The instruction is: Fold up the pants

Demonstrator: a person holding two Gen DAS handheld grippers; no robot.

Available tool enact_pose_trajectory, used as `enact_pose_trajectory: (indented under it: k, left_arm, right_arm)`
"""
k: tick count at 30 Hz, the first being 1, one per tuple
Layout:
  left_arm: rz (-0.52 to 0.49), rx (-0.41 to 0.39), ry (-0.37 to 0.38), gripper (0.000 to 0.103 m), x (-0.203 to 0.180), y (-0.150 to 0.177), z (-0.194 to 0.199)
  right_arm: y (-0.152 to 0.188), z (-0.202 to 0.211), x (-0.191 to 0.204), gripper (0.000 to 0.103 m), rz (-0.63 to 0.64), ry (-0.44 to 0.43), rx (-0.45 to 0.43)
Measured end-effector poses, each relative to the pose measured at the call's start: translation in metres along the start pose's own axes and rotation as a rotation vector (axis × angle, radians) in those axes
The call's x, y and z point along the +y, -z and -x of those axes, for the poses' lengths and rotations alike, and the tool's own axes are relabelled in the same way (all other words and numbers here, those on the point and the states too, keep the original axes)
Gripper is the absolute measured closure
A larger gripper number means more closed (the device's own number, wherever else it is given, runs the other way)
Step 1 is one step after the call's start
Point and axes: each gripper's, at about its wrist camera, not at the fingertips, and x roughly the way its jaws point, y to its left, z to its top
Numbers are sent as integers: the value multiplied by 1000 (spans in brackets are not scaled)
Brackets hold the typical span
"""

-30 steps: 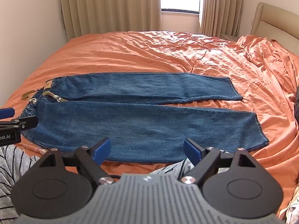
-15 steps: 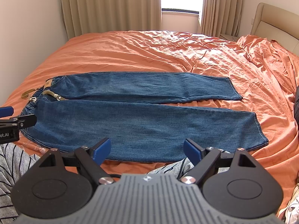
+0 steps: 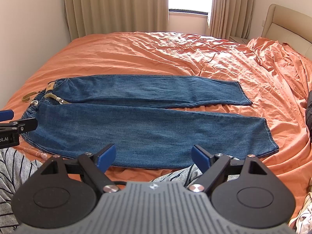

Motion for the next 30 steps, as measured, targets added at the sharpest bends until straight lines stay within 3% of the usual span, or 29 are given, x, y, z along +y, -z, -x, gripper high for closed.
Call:
enact_pose_trajectory:
  k: [30]
  left_arm:
    - [0, 6, 1, 8, -1, 6, 0]
  right_arm:
    - [-1, -5, 0, 22, -11, 9, 13]
